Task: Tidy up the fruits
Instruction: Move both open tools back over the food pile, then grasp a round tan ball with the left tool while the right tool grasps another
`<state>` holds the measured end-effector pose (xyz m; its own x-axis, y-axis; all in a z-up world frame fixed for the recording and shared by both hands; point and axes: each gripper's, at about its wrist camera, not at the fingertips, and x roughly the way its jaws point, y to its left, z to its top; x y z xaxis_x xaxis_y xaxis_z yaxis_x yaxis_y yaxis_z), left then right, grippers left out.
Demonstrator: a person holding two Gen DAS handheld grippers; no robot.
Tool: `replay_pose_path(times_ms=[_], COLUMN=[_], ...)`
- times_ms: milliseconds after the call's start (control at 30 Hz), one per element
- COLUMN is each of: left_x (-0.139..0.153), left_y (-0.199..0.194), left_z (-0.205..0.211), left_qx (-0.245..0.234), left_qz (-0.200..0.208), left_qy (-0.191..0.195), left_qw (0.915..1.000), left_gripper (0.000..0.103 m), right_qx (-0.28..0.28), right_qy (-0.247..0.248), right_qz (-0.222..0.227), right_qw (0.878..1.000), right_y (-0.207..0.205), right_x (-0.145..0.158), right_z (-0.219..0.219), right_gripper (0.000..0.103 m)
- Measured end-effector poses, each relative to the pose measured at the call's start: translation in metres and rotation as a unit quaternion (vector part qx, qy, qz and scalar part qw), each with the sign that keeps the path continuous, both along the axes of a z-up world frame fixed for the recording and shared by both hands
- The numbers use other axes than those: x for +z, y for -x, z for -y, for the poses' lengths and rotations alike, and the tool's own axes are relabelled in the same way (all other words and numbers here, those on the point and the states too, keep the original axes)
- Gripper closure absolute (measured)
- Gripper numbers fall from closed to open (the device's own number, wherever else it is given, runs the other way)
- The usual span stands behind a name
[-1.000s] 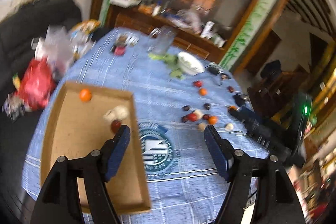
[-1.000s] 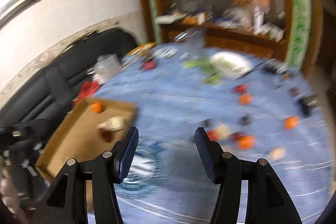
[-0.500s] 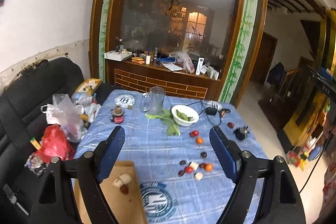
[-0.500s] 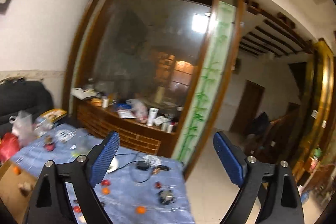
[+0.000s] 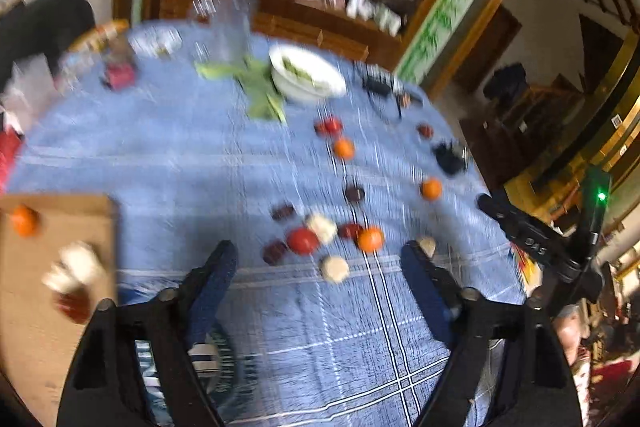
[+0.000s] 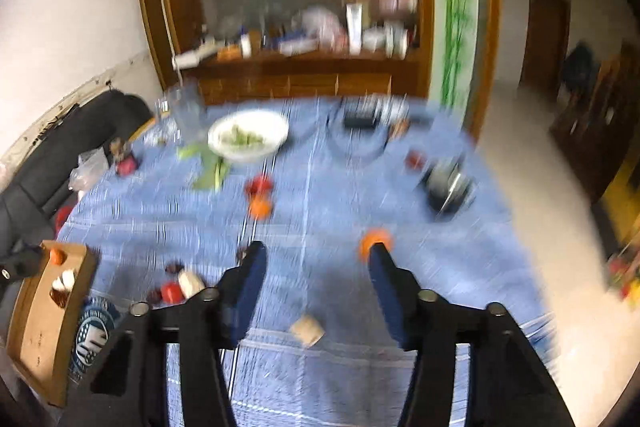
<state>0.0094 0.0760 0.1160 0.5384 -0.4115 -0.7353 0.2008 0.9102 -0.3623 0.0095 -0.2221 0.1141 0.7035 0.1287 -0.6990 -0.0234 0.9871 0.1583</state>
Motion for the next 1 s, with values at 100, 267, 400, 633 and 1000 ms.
replay_pose_path(times_ms=[100,267,400,633,1000], left_x=[-0.039,-0.076,-0.088,-0.102,-0.104], left_y=[-0.009,-0.013,-0.016,-0.020,-0.014], left_z=[0.024,0.052,0.068,0.082,0.089], left_qx=[-0.026,-0.046,-0.056,-0.071,-0.094], left_qz=[-0.036,-0.041,-0.022,-0.005,0.026], left_qy=[0.006,-0.004,-0.033,-0.056,-0.054], left_qw=[0.9990,0.9981,0.9976,0.9959,0.9938], left_gripper=[0.052,0.053,0.053,0.053,0.074], right_qx=[-0.004,-0.011,-0.006,0.011,0.020], right_qy=[-0.031,-0.062,-0.063,-0.050,-0.018], right_qz=[-0.018,-0.035,-0.038,-0.060,-0.057], right_qw=[0.999,0.997,0.997,0.997,0.998], right_y=[-0.006,-0.018,-0.020,-0.025,-0.021], right_x=[-0.035,-0.076,-0.085,-0.097,-0.098], right_z=[0.005,0.016,0.015,0.007,-0.006], right_gripper=[0.048,0.048,0.048,0.048,0.052])
